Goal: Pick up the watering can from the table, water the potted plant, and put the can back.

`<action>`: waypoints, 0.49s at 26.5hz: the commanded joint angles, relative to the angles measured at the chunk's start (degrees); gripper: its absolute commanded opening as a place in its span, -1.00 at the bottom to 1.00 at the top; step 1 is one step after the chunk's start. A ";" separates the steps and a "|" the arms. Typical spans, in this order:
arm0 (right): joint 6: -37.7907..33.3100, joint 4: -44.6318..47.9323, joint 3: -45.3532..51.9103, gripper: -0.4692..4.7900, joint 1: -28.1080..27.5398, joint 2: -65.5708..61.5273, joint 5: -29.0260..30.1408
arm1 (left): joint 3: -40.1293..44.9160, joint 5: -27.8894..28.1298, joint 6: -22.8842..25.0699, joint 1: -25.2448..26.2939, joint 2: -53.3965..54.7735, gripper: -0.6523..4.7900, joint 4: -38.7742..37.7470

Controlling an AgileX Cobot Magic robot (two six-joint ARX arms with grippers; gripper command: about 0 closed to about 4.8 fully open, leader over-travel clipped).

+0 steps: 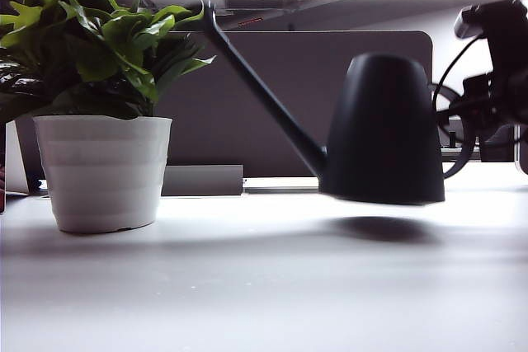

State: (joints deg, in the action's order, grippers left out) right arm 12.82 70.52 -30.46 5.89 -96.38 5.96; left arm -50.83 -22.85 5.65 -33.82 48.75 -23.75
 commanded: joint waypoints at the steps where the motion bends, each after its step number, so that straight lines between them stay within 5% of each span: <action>1: 0.44 10.38 -1.64 -0.84 0.04 -0.76 0.55 | -0.09 1.73 2.60 -1.46 1.70 -0.78 0.74; 13: 3.65 10.25 -1.57 -0.74 0.09 -2.75 3.13 | -0.07 2.25 5.05 -1.46 3.69 -0.78 1.51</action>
State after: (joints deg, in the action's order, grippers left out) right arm 19.44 72.60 -31.07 5.93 -100.25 8.64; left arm -50.83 -20.53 10.55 -35.27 52.53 -22.94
